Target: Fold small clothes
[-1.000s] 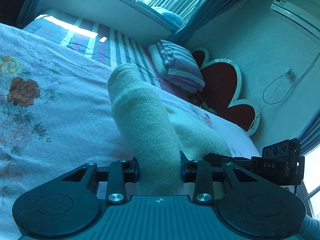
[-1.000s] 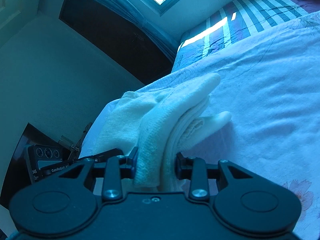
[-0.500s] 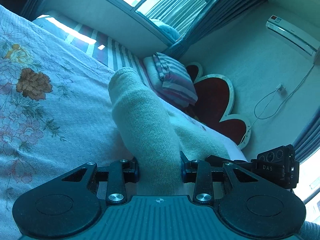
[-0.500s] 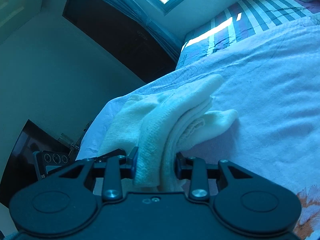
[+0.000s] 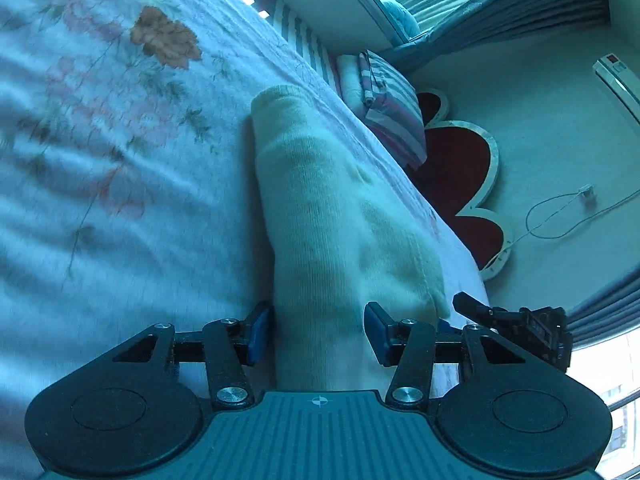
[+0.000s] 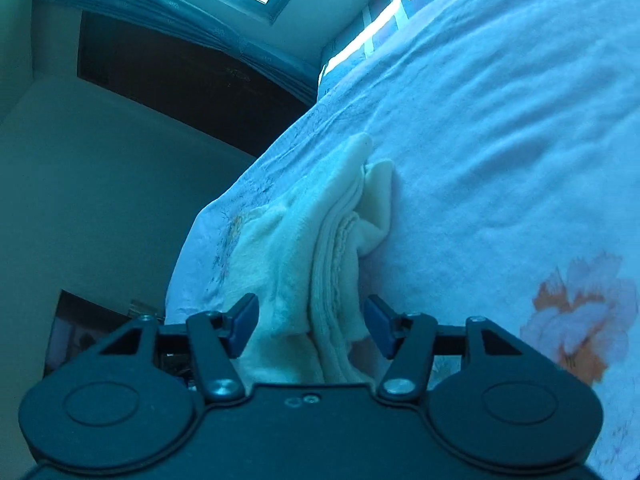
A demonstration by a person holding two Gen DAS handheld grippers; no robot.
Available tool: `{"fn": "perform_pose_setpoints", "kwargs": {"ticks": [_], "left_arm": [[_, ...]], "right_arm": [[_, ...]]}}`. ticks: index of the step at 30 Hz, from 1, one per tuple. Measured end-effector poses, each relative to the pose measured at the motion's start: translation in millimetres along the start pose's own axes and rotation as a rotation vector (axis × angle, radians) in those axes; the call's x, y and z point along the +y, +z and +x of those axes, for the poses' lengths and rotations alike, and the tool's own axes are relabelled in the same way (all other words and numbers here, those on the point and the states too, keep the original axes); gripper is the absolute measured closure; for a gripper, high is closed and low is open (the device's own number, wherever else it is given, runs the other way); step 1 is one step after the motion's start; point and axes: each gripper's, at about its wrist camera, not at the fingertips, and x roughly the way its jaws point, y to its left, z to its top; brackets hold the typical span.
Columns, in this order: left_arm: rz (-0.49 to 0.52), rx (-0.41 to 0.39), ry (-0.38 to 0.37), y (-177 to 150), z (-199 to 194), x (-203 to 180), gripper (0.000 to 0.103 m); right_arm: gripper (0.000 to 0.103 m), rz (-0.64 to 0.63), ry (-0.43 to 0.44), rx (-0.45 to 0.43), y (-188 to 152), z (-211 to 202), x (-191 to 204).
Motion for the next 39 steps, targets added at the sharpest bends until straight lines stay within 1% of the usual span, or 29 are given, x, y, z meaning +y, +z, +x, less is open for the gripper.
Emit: {"fn": "perform_pose_setpoints", "kwargs": {"ticks": [2,3,4,5,6,7,10,11,14,15,16,17,18,19,20,22,24,26,27,29,30,31,32,33,34,36,37,38,39], "left_arm": [[-0.016,0.015,-0.029,-16,-1,4,0.054],[-0.014,0.000,-0.028,-20,-1,5,0.054],[-0.033,-0.013,-0.031,-22,0,5,0.054],[-0.061,-0.014,-0.041,-23,2,7,0.054],[-0.090,-0.022,-0.054,-23,4,7,0.054],[-0.130,-0.025,-0.082,-23,7,9,0.054],[-0.224,-0.037,-0.154,-27,10,6,0.054],[-0.229,-0.038,-0.158,-28,9,3,0.054],[-0.216,-0.041,-0.080,-37,4,-5,0.054],[-0.170,-0.017,0.001,-42,6,-8,0.054],[-0.100,0.002,0.096,-44,8,-9,0.064],[-0.054,-0.012,0.106,-49,7,-12,0.064],[-0.048,-0.019,0.116,-52,5,-14,0.064],[-0.031,-0.032,0.144,-51,1,-20,0.063],[0.018,-0.067,0.197,-51,-7,-28,0.061],[0.155,-0.156,0.287,-44,-16,-48,0.033],[0.235,-0.212,0.317,-26,-11,-61,0.030],[0.308,-0.221,0.341,-9,2,-69,0.030],[0.347,-0.228,0.363,-2,11,-74,0.030],[0.406,-0.219,0.399,13,24,-81,0.030],[0.427,-0.218,0.415,18,32,-82,0.030],[0.443,-0.189,0.445,27,42,-79,0.030],[0.438,-0.150,0.476,34,52,-74,0.030],[0.441,-0.114,0.492,39,63,-68,0.025],[0.458,-0.123,0.493,36,64,-66,0.013],[0.448,-0.113,0.498,44,63,-68,0.011],[0.450,-0.131,0.500,46,59,-72,0.011],[0.467,-0.165,0.498,47,55,-77,0.011],[0.479,-0.182,0.495,50,53,-80,0.011]], "right_arm": [[0.039,0.026,0.000,0.042,-11,6,-8],[0.040,0.038,-0.005,0.069,-18,11,-11],[0.043,0.041,0.003,0.074,-24,15,-12],[0.059,0.070,0.009,0.086,-28,17,-11],[0.071,0.169,0.034,0.123,-30,23,-16],[0.077,0.302,0.054,0.135,-34,27,-26],[0.080,0.489,0.068,0.115,-46,19,-32],[0.082,0.518,0.068,0.115,-49,14,-29],[0.083,0.539,0.017,0.108,-56,0,-20],[0.083,0.496,-0.044,0.101,-56,-2,-18],[0.083,0.446,-0.106,0.096,-57,-2,-18],[0.087,0.416,-0.137,0.093,-59,-1,-21],[0.087,0.397,-0.118,0.097,-59,-4,-25],[0.084,0.337,-0.135,0.090,-56,-8,-19],[0.076,0.262,-0.166,0.055,-54,-16,-9],[0.077,0.080,-0.228,-0.034,-44,-30,16],[0.083,-0.103,-0.260,-0.104,-30,-31,42],[0.085,-0.268,-0.266,-0.137,-17,-19,63],[0.086,-0.350,-0.283,-0.144,-12,-8,75],[0.088,-0.462,-0.309,-0.129,0,14,87],[0.089,-0.503,-0.335,-0.119,3,28,89],[0.092,-0.541,-0.387,-0.102,8,45,87],[0.092,-0.556,-0.429,-0.082,12,56,83],[0.093,-0.551,-0.439,-0.073,15,61,76],[0.093,-0.550,-0.439,-0.076,15,60,71],[0.093,-0.527,-0.455,-0.068,21,70,72],[0.089,-0.518,-0.451,-0.076,25,67,77],[0.081,-0.536,-0.446,-0.106,25,63,83],[0.078,-0.552,-0.440,-0.136,27,61,88]]}}
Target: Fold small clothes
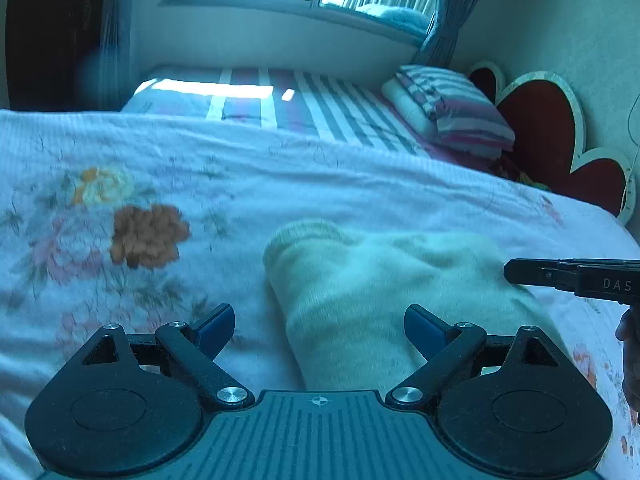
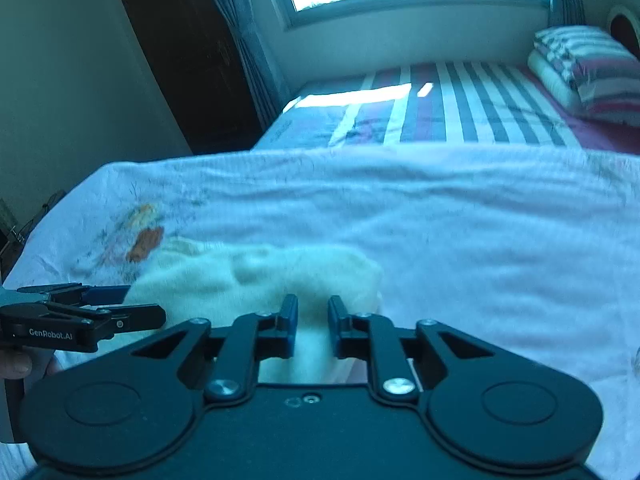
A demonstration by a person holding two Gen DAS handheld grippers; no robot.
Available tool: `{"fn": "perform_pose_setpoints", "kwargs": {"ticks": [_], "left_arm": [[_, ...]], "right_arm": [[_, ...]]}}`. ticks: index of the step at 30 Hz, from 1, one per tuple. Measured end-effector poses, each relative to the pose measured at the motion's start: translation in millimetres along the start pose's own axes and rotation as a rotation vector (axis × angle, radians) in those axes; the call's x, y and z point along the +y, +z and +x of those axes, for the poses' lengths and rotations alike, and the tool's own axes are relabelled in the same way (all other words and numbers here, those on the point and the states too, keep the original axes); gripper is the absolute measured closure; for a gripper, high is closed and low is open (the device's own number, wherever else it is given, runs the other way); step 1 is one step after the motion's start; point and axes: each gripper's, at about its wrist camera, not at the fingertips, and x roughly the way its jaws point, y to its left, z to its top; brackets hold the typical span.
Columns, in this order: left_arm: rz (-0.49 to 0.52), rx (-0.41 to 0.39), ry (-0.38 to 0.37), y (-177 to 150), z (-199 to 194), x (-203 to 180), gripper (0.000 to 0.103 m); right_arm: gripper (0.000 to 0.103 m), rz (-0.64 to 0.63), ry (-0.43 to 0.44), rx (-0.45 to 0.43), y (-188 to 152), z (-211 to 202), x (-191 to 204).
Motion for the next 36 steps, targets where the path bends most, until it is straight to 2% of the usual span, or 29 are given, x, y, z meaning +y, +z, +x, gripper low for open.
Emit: {"fn": "perform_pose_setpoints", "kwargs": {"ticks": [2,4,5,7,8,9,11,13,15,16,18,19,22,24,25,27,28,29,31,32,33,34,36], "left_arm": [[0.007,0.046,0.033,6,14,1,0.011],[0.003,0.083,0.025,3,27,2,0.008],[-0.008,0.078,0.024,1,27,3,0.008],[-0.017,0.065,0.016,0,12,-1,0.008],[-0.001,0.039,-0.024,-7,-3,-5,0.008],[0.010,0.018,-0.030,-16,-20,-9,0.008],[0.024,0.011,-0.016,-40,-46,-17,0.008],[0.034,0.025,0.006,-70,-65,-22,0.008],[0.025,0.062,0.036,-96,-74,-25,0.008],[0.019,0.068,0.024,-106,-79,-26,0.008],[0.061,0.060,0.061,-125,-93,-36,0.008],[0.082,0.057,0.077,-130,-101,-42,0.008],[0.043,0.035,0.083,-145,-131,-48,0.008],[0.036,-0.002,0.097,-155,-155,-56,0.008],[0.032,-0.023,0.101,-159,-168,-61,0.008],[0.014,-0.059,0.111,-166,-196,-70,0.008],[0.007,-0.078,0.116,-169,-212,-77,0.008],[0.006,-0.098,0.122,-172,-229,-83,0.008],[0.006,-0.118,0.143,-177,-257,-96,0.007],[0.011,-0.122,0.147,-179,-271,-102,0.006],[0.016,-0.122,0.140,-182,-282,-108,0.000],[0.025,-0.130,0.123,-184,-297,-115,0.000],[0.043,-0.158,0.075,-189,-321,-124,0.000]], "right_arm": [[0.077,0.027,-0.002,0.011,7,11,-4],[0.078,0.049,-0.031,0.116,3,34,-10],[0.079,0.040,-0.037,0.127,-1,36,-11],[0.076,0.033,-0.053,0.105,-4,14,-6],[0.076,0.041,-0.032,0.075,-9,-4,-4],[0.075,0.041,-0.014,0.060,-14,-19,-1],[0.074,0.023,0.018,0.052,-34,-50,9],[0.074,0.020,0.033,0.090,-57,-67,18],[0.074,-0.001,0.014,0.139,-81,-70,25],[0.073,0.003,0.003,0.161,-91,-70,26],[0.073,0.029,0.001,0.182,-107,-74,26],[0.073,0.035,-0.004,0.169,-112,-81,27],[0.073,0.072,0.002,0.131,-123,-113,31],[0.071,0.050,0.003,0.092,-131,-141,41],[0.067,0.029,0.000,0.069,-135,-156,48],[0.047,0.001,0.000,0.019,-144,-188,61],[0.032,-0.018,-0.007,-0.014,-148,-205,68],[0.026,-0.040,-0.018,-0.043,-153,-221,73],[0.024,-0.081,-0.032,-0.084,-163,-255,88],[0.018,-0.091,-0.033,-0.098,-168,-270,93],[0.013,-0.099,-0.039,-0.110,-171,-282,97],[0.006,-0.111,-0.056,-0.124,-175,-295,103],[0.002,-0.131,-0.107,-0.165,-179,-319,114]]}}
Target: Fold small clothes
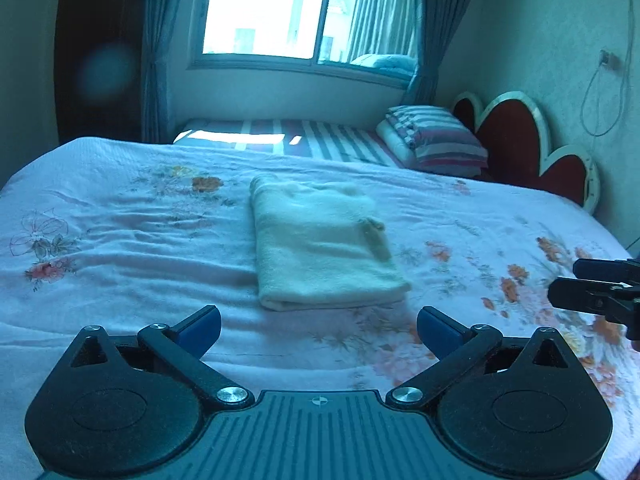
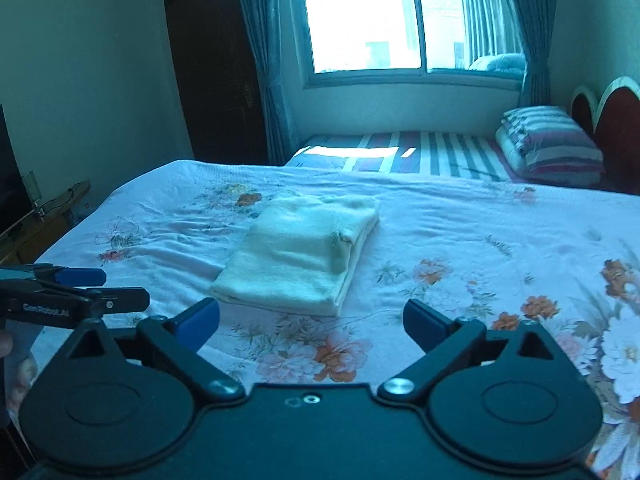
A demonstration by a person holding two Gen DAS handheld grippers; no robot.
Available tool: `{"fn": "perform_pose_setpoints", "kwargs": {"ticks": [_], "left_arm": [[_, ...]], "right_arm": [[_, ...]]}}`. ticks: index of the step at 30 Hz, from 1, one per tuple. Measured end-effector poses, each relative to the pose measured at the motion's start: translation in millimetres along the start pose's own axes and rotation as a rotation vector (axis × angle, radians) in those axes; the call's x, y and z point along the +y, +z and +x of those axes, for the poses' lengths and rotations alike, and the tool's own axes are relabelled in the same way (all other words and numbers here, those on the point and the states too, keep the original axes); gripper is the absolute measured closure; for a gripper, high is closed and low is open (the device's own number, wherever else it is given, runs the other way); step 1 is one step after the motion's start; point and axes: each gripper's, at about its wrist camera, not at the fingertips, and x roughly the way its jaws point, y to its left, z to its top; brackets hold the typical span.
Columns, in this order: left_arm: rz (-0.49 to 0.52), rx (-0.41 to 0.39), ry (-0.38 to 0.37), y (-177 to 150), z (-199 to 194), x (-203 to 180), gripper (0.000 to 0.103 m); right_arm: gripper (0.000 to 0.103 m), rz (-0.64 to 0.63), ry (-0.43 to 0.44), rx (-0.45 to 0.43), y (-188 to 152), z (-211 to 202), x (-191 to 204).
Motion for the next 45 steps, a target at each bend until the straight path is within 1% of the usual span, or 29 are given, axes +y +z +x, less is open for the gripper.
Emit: {"fn": "perform_pose_setpoints", "kwargs": {"ticks": [1,3,4,8,14,16,18,22,30,36,45], "left_arm": [[0.013,-0.007,-0.012,-1,-11,-3,0.000],[0.035,-0.031,0.017,-2,-32,-10,0.000],[0.030,-0.037,0.024,-2,-42,-11,0.000],[0.009,-0.077,0.026,-7,-76,-16,0.000],[0.021,-0.071,0.043,-27,-107,-24,0.000],[0.022,-0.065,0.045,-33,-110,-27,0.000],[0.020,-0.069,0.036,-38,-113,-30,0.000],[0.023,-0.087,0.031,-43,-121,-37,0.000],[0.018,-0.107,0.025,-36,-122,-40,0.000],[0.016,-0.113,0.022,-28,-116,-42,0.000],[0.015,-0.114,0.028,-26,-115,-40,0.000]], "right_arm": [[0.001,-0.004,-0.025,-0.016,1,-11,4],[0.001,0.000,-0.054,-0.034,3,-28,9],[0.001,0.004,-0.068,-0.042,4,-35,11],[0.000,0.021,-0.063,-0.060,0,-58,19],[0.001,0.017,-0.070,-0.042,-21,-78,35],[0.001,0.023,-0.062,-0.035,-29,-83,38],[0.001,0.015,-0.077,-0.037,-33,-87,40],[0.000,0.004,-0.086,-0.043,-34,-93,43],[0.001,0.009,-0.088,-0.066,-24,-94,42],[0.000,0.022,-0.085,-0.062,-22,-89,36],[0.000,0.028,-0.077,-0.067,-18,-84,37]]}}
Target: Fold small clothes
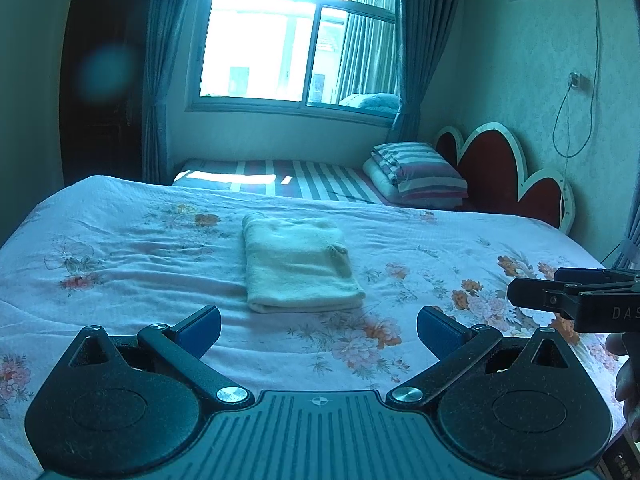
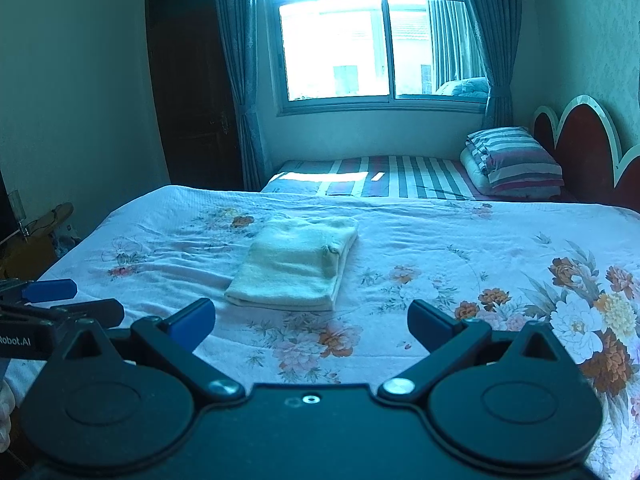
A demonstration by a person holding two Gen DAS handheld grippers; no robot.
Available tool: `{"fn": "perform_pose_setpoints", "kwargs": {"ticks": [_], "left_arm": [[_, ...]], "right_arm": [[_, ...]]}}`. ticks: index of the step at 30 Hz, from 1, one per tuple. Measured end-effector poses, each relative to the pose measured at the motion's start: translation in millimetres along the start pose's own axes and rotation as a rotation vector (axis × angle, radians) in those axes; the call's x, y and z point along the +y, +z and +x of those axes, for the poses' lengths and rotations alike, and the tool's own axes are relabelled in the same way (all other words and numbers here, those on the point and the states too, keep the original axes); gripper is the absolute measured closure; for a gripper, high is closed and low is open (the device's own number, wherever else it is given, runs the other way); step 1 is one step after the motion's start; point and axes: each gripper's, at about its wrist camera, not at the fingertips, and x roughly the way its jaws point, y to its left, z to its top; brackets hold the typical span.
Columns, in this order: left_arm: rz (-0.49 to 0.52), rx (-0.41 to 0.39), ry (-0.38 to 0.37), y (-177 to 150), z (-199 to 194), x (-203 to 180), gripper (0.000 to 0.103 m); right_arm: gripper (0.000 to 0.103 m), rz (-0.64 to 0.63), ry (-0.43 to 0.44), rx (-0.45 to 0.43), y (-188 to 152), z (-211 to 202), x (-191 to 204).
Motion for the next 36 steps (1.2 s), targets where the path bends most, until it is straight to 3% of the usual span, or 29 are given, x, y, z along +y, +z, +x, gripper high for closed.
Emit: {"fn": "perform_pose_setpoints", "kwargs": {"ticks": [36], "left_arm": [[0.023,-0.041,0.000,10,-4,1,0.000]], "right_arm": [[0.001,0.009,-0.006,-0.024,11,7,4]]}}
